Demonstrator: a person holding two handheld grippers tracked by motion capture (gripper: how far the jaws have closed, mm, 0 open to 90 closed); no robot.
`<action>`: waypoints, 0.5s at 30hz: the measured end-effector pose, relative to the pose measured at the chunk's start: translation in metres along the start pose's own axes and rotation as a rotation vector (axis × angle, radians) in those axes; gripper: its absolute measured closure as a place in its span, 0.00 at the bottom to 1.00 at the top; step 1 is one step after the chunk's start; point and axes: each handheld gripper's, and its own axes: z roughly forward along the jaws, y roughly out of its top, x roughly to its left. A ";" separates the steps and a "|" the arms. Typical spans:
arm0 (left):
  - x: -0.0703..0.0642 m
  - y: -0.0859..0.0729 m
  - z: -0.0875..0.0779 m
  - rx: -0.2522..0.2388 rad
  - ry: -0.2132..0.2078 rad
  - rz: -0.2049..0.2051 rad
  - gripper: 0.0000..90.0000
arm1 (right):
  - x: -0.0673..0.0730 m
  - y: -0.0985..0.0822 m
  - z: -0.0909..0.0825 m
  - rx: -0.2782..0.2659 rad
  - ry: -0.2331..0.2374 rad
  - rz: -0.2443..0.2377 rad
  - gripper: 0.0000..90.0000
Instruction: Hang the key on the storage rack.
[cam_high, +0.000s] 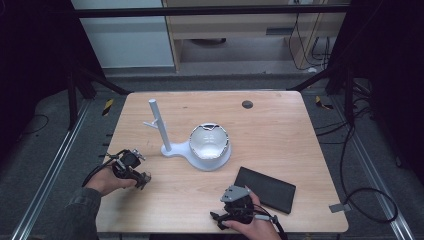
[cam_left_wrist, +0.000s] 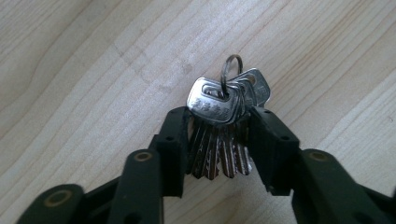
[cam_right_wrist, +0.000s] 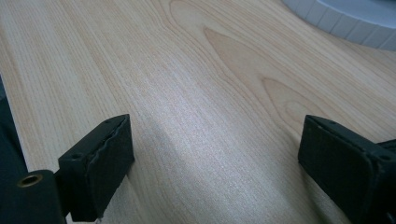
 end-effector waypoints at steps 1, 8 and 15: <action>0.000 0.000 0.000 0.004 0.001 0.000 0.72 | 0.000 0.000 0.000 0.000 0.000 0.000 0.12; -0.005 0.000 -0.001 0.013 0.014 0.002 0.91 | 0.000 0.000 0.000 0.001 0.000 0.002 0.12; -0.006 0.000 -0.001 0.010 0.028 -0.008 0.93 | 0.000 0.000 0.000 0.001 0.000 0.003 0.12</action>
